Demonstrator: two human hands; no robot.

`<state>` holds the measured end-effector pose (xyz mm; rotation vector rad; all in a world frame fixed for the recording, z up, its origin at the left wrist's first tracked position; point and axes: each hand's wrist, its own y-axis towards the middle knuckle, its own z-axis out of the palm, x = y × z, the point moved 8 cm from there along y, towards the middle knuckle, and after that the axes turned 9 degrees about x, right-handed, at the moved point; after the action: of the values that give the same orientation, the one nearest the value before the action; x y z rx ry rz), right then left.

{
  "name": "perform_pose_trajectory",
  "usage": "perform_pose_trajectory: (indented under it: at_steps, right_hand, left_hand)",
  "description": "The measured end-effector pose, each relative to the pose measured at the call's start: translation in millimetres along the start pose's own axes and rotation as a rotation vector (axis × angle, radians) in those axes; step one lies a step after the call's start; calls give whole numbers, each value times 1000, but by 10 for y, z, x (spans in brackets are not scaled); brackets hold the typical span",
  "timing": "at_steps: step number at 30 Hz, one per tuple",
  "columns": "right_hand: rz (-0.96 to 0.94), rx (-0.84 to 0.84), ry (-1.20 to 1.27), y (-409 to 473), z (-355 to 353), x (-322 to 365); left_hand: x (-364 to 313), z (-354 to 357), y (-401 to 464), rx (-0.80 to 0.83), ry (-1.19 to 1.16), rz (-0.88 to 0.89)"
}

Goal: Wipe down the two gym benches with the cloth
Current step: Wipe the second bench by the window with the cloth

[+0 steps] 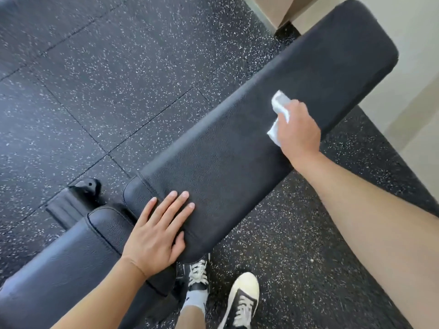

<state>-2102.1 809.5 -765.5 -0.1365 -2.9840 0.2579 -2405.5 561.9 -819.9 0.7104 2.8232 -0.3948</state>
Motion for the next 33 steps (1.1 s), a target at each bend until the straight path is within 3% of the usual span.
perform_pose_trajectory:
  at_steps: [2,4,10,14,17,19,23,26,33]
  right_hand:
    - [132,-38,79,4,2,134]
    - [119,-3,124,-136,154,541]
    - [-545,7,59,-950,540,2227]
    - [-794,-10,38,-971,523,2332]
    - [-981,-70,-40,-789,404,2034]
    - [-918,-74,-85,-445,291,1696]
    - [-748,2,-159,335,157,1012]
    - [-617,102,-140,883,89,540]
    - [-404,106,-43,1882,-258,-750]
  left_hand:
    - [0,21,2,11,-4,0]
    - [5,39,-3,24,-2,1]
    - [-11,13,9,44,3,0]
    - [-68,-59,41,45,-22,-42]
    - [-127,-241,278,-7,-64,-188]
    - [-115,-382,512,-4,-40,-270]
    - [-88,-551,974,36,-6,-276]
    - [-142,-663,1414,4,-6,-291]
    - [-450,-844,2682,6,-28,-248]
